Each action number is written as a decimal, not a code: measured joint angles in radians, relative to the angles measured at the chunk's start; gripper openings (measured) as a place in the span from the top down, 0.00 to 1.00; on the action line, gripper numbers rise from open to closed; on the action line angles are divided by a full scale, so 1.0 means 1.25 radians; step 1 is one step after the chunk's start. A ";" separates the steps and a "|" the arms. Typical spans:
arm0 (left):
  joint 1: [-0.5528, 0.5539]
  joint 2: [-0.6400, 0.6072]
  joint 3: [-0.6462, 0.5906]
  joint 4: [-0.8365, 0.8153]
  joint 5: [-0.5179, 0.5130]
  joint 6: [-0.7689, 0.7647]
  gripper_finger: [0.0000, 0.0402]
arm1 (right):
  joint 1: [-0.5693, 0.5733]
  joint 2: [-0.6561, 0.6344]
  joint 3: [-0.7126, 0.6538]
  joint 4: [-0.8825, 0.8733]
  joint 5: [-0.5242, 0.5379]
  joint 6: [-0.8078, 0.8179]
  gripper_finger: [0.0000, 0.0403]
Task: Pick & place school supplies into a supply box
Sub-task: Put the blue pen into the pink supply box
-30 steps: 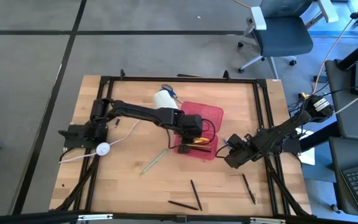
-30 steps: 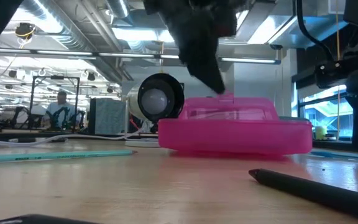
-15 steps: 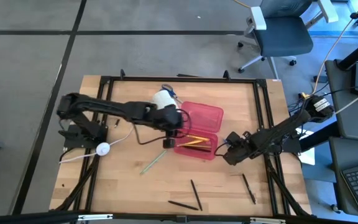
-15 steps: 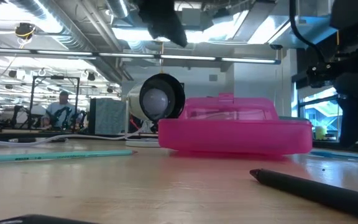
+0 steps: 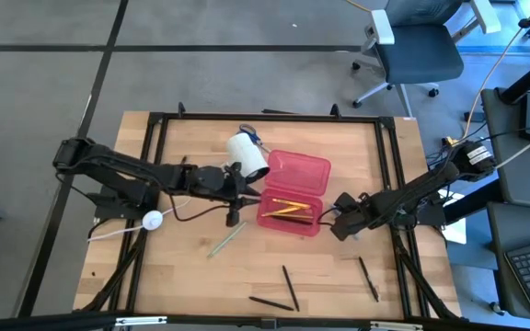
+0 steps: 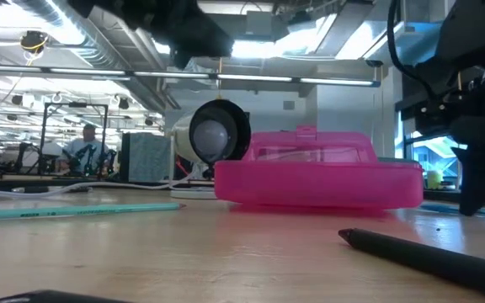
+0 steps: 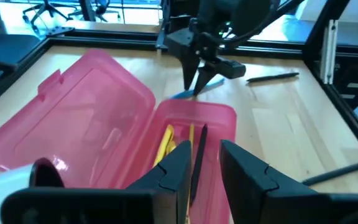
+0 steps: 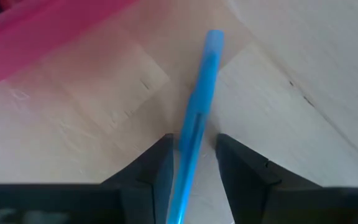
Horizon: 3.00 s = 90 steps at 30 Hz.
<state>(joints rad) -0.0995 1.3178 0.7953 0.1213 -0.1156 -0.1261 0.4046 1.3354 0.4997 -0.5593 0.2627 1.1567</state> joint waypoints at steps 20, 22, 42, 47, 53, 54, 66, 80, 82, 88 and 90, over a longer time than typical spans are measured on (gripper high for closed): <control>-0.019 0.012 -0.043 0.014 -0.179 0.001 0.81 | 0.000 0.002 -0.008 0.002 0.003 -0.091 0.94; -0.028 0.012 -0.043 0.014 -0.185 -0.008 0.81 | 0.000 0.003 -0.004 -0.002 0.001 -0.091 0.93; -0.183 0.012 -0.043 -0.096 -0.186 -0.207 0.81 | -0.001 0.005 0.225 -0.222 0.085 -0.225 0.92; -0.228 0.012 -0.043 -0.122 -0.186 -0.284 0.81 | -0.005 0.005 0.271 -0.118 0.141 -0.344 0.91; -0.272 0.012 -0.043 -0.133 -0.186 -0.365 0.81 | -0.039 0.004 0.274 0.146 0.133 -0.577 0.91; -0.279 0.012 -0.043 -0.141 -0.187 -0.368 0.81 | -0.045 0.004 0.274 0.175 0.130 -0.612 0.91; -0.335 0.012 -0.043 -0.168 -0.207 -0.373 0.81 | -0.134 0.098 0.274 0.369 -0.017 -0.765 0.90; -0.338 0.081 -0.043 -0.218 -0.214 -0.484 0.81 | -0.191 0.250 0.274 0.372 -0.107 -0.764 0.90; -0.338 0.104 -0.043 -0.215 -0.211 -0.487 0.81 | -0.198 0.257 0.274 0.372 -0.133 -0.764 0.90; -0.338 0.156 -0.043 -0.203 -0.205 -0.490 0.81 | -0.203 0.275 0.274 0.373 -0.151 -0.764 0.90; -0.338 0.163 -0.043 -0.199 -0.205 -0.490 0.81 | -0.203 0.280 0.274 0.372 -0.150 -0.763 0.90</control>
<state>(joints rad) -0.5220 1.5214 0.7414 -0.1271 -0.3723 -0.7383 0.1505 1.6855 0.8421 -0.0948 0.0750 0.2035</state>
